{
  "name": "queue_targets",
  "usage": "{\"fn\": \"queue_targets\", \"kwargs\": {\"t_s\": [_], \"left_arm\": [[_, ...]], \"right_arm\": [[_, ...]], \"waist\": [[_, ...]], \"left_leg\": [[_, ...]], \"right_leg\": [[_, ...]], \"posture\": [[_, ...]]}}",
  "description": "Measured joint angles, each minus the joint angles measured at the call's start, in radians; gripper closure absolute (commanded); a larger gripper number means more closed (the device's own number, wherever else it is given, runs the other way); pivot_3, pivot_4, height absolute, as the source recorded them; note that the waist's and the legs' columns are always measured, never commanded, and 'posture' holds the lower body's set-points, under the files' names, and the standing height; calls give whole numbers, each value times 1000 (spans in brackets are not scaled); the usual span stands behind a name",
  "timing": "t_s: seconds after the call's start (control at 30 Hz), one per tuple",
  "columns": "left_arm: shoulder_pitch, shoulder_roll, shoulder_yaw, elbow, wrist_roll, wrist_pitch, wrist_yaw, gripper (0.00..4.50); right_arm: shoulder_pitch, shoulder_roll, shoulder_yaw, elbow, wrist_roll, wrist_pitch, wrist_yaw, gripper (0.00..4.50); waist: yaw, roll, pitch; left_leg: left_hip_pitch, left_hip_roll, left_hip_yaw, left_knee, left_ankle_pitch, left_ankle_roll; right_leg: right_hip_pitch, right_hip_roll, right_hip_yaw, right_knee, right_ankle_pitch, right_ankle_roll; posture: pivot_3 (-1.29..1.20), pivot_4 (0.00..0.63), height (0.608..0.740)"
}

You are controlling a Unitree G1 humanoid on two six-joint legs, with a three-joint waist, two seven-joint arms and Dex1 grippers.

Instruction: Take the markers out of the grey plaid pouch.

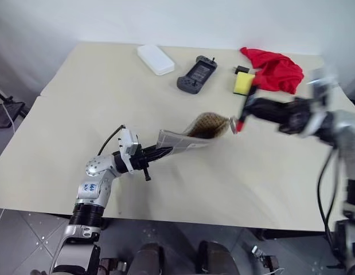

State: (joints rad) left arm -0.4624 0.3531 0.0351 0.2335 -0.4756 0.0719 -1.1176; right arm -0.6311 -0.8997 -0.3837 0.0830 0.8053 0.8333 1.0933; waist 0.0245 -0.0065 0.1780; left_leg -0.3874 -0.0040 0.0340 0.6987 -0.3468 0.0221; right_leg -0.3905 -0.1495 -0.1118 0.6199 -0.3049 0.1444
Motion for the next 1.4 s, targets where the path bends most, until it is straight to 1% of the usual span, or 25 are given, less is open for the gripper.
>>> {"fn": "queue_targets", "kwargs": {"t_s": [0.07, 0.13, 0.2, 0.27, 0.3, 0.37, 0.5, 0.53, 0.6, 0.67, 0.73, 0.77, 0.8, 0.83, 0.9, 0.93, 1.03, 1.13, 1.2, 1.23, 1.27, 1.3, 1.33, 1.4], "left_arm": [[1, 2, -10, -18, -8, 20, -27, 4500], [0, 0, -39, -43, -16, 42, -68, 4500], [-1, -2, -51, -51, -24, 57, -97, 4500], [-7, -12, -61, -51, -25, 57, -114, 4500], [-20, -30, -72, -38, -22, 49, -120, 4500], [-37, -51, -90, -13, -6, 27, -126, 4500], [-44, -73, -98, 30, 21, -26, -131, 4500], [-45, -76, -98, 40, 27, -43, -131, 4500], [-50, -91, -92, 67, 44, -92, -116, 4500], [-60, -105, -90, 96, 56, -138, -103, 4500], [-64, -106, -88, 100, 63, -169, -97, 4500], [-65, -106, -83, 103, 64, -184, -96, 4500], [-65, -105, -81, 104, 64, -188, -96, 4500], [-65, -104, -80, 107, 64, -193, -97, 4500], [-65, -101, -80, 117, 66, -199, -97, 4500], [-65, -102, -80, 122, 68, -209, -96, 4500], [-73, -103, -80, 137, 76, -233, -95, 4500], [-83, -105, -80, 154, 83, -249, -96, 4500], [-85, -105, -79, 177, 87, -261, -96, 4500], [-86, -107, -79, 181, 88, -263, -96, 4500], [-92, -112, -80, 183, 89, -267, -96, 4500], [-96, -113, -81, 185, 90, -270, -95, 4500], [-99, -113, -81, 188, 91, -272, -94, 4500], [-100, -113, -81, 195, 92, -274, -92, 4500]], "right_arm": [[19, -45, -40, 58, 7, 44, -19, 3901], [69, -122, -48, 163, -55, 48, -55, 3901], [135, -190, 6, 228, -167, 4, -83, 3901], [190, -222, 81, 266, -262, -22, -105, 3901], [216, -226, 124, 292, -317, -22, -129, 3901], [235, -223, 166, 316, -366, -31, -154, 3901], [233, -222, 187, 318, -421, -55, -179, 3901], [235, -222, 193, 318, -433, -65, -179, 3167], [248, -215, 209, 318, -445, -70, -172, 2637], [250, -186, 217, 318, -450, -73, -174, 1918], [250, -178, 219, 318, -452, -93, -172, 1310], [249, -187, 216, 318, -454, -115, -165, 870], [248, -198, 215, 318, -457, -128, -159, 651], [243, -219, 213, 319, -463, -144, -146, 305], [210, -254, 182, 321, -460, -174, -111, 305], [186, -271, 155, 309, -435, -187, -63, 305], [128, -314, 113, 211, -358, -184, 59, 911], [43, -331, 129, 95, -306, -114, 103, 1851], [-25, -295, 165, 6, -266, -52, 94, 2540], [-50, -271, 186, -40, -250, -29, 87, 2780], [-65, -250, 210, -87, -233, -7, 80, 3156], [-82, -226, 234, -125, -222, 18, 66, 3433], [-101, -196, 258, -164, -210, 45, 46, 3829], [-109, -157, 294, -232, -194, 87, 14, 4476]], "waist": [[-1, 0, 0], [2, 0, 0], [1, 0, 0], [-1, 0, 0], [-2, 1, 0], [-5, 2, -1], [-9, 4, -1], [-7, 4, -2], [-3, 4, -1], [0, 4, -1], [2, 5, -1], [2, 5, -1], [2, 5, -1], [2, 5, -1], [0, 6, -1], [0, 6, -1], [-4, 6, -1], [-3, 5, -1], [-3, 5, 0], [-3, 5, 0], [-1, 5, 0], [0, 5, 0], [2, 5, 0], [5, 5, 0]], "left_leg": [[0, 0, 2, 0, 0, 0], [0, -1, 5, 0, 0, 0], [0, -1, 6, 0, 0, 0], [0, -1, 7, 0, 0, 0], [0, -1, 7, 0, 0, 0], [0, -1, 9, 0, 0, 0], [1, -1, 9, 0, 0, 0], [1, 0, 9, 0, 0, 0], [1, 0, 9, 0, 0, 0], [1, 0, 8, 0, 0, 0], [0, -1, 8, 0, 0, 0], [0, -1, 8, 0, 0, 0], [0, -1, 8, 0, 0, 0], [0, -1, 8, 0, 0, 0], [0, -1, 8, 0, 0, 0], [0, -1, 8, 0, 0, 0], [1, 0, 6, 0, 0, 0], [1, 1, 3, 0, 0, 0], [1, 1, 2, 0, 0, 0], [1, 1, 1, 0, 0, 0], [0, 1, 0, 0, 0, 0], [0, 1, 0, 0, 0, 0], [0, 0, 0, 0, 0, 0], [-1, 0, 0, 1, 0, 0]], "right_leg": [[0, 0, 0, 0, 0, 0], [0, 0, 0, 0, 0, 0], [0, 0, 1, 0, 0, 0], [-1, 0, 1, 0, 0, 0], [-1, 0, 1, 1, 0, 0], [-1, 0, 2, 1, 0, 0], [-1, 1, 2, 1, 0, 0], [-1, 1, 2, 1, 0, 0], [-1, 1, 2, 0, 0, 0], [-1, 0, 2, 0, 1, 1], [-1, 0, 2, 0, 1, 1], [-1, 0, 2, 0, 1, 1], [-1, 0, 2, 0, 1, 1], [-1, 0, 2, 0, 1, 1], [-1, 0, 2, 0, 1, 1], [-1, 0, 2, 0, 1, 1], [-1, 1, 2, 0, 1, 1], [-1, 1, 2, -1, 1, 0], [-1, 1, 2, -1, 1, 0], [-1, 1, 2, -1, 1, 0], [-1, 1, 2, -1, 1, 0], [-1, 1, 2, -1, 1, 0], [-1, 0, 2, -1, 2, 0], [-1, 0, 1, -1, 2, 0]], "posture": [[0, 150, 740], [0, 150, 740], [0, 150, 740], [0, 150, 740], [0, 150, 740], [0, 150, 740], [0, 150, 740], [0, 150, 740], [0, 150, 740], [0, 150, 740], [0, 150, 740], [0, 150, 740], [0, 150, 740], [0, 150, 740], [0, 150, 740], [0, 150, 740], [0, 150, 740], [0, 150, 740], [0, 150, 740], [0, 150, 740], [0, 150, 740], [0, 150, 740], [0, 150, 740], [0, 150, 740]]}}
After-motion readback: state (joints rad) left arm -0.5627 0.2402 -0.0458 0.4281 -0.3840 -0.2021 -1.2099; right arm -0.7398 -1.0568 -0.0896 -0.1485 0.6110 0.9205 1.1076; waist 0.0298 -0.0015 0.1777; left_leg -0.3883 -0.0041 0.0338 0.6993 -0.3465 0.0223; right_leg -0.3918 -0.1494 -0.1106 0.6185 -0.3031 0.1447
